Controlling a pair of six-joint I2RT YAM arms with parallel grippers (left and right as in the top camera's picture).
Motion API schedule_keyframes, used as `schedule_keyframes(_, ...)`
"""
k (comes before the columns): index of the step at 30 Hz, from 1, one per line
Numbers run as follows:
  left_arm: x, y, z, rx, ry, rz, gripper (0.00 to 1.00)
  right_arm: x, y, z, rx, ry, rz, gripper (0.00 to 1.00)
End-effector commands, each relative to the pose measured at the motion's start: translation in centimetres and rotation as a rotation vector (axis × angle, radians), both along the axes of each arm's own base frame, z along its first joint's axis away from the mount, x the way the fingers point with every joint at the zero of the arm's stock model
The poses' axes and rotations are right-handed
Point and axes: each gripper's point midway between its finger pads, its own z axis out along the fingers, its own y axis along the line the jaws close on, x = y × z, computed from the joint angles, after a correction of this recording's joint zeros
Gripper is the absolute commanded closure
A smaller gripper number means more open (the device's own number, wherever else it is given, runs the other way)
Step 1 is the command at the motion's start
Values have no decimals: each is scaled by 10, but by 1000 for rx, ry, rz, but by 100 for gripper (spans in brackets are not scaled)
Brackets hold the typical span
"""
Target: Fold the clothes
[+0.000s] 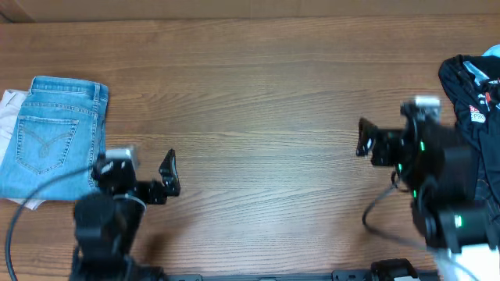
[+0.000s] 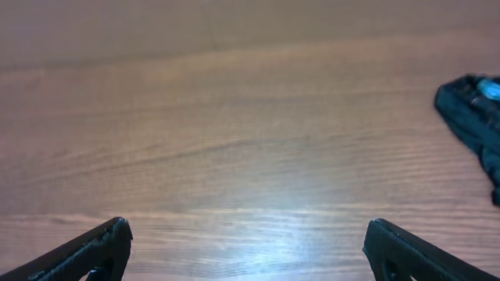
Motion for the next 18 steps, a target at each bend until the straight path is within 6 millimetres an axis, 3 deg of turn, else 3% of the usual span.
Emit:
schedule_keyframes(1,10,-3,18,-11,79,-9,0,20,8,10,-1,42,46,0)
schedule_keyframes(3,13,-2,19,-8,154,-8,0,32,0,9,-30,66,9,0)
schedule_keyframes(6,14,-1,19,3,243,-6,0,49,-38,4,-34,93,-167,0)
schedule_keyframes(9,16,-1,15,3,297,-5,0,58,-96,-3,15,104,-364,0)
schedule_keyframes(12,18,-1,11,2,313,-6,0,53,-164,-13,79,105,-568,0)
schedule_keyframes(13,18,-3,10,-2,316,-12,0,49,-194,-19,100,105,-636,0)
schedule_keyframes(14,18,-3,10,-2,316,-12,0,46,-204,-22,104,106,-662,0)
schedule_keyframes(16,18,-3,10,-2,316,-12,0,32,-251,-33,116,114,-788,0)
schedule_keyframes(18,18,-3,10,-1,316,-12,0,19,-284,-45,125,125,-871,0)
